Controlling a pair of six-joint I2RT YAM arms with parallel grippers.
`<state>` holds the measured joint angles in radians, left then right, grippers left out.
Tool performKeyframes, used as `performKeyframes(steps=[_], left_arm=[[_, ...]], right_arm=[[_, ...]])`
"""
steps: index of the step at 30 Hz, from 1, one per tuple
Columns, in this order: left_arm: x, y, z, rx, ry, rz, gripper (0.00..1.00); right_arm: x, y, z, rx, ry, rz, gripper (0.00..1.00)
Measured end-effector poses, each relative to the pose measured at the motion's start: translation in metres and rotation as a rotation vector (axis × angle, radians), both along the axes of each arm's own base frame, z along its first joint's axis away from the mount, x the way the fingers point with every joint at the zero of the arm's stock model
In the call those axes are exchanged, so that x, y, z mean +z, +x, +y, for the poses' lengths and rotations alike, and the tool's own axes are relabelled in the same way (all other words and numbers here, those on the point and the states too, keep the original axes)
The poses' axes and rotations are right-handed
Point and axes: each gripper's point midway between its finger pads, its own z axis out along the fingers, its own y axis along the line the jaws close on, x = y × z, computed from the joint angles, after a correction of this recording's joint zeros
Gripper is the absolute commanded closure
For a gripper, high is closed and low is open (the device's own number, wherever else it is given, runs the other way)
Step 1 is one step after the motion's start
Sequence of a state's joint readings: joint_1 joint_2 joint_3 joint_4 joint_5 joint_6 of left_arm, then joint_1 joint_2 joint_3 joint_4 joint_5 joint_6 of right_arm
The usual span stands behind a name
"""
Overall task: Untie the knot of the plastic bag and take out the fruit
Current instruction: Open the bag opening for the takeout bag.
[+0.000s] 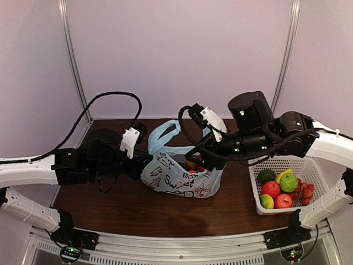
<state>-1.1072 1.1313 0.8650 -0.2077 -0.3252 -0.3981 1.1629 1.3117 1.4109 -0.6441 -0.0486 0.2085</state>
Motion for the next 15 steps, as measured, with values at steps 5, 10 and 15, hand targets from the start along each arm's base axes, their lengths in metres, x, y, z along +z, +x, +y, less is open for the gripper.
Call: performKeyframes(steps=[5, 10, 15], left_arm=[[0.007, 0.0, 0.001, 0.0, -0.025, -0.014, 1.0], [0.015, 0.0, 0.008, 0.02, -0.047, -0.035, 1.0], [0.017, 0.004, 0.013, 0.033, -0.063, -0.03, 1.0]], right_arm=[[-0.018, 0.016, 0.006, -0.067, -0.08, -0.013, 0.52], [-0.02, 0.034, 0.015, -0.102, -0.115, -0.038, 0.47], [-0.037, 0.049, 0.018, -0.082, -0.171, -0.048, 0.41]])
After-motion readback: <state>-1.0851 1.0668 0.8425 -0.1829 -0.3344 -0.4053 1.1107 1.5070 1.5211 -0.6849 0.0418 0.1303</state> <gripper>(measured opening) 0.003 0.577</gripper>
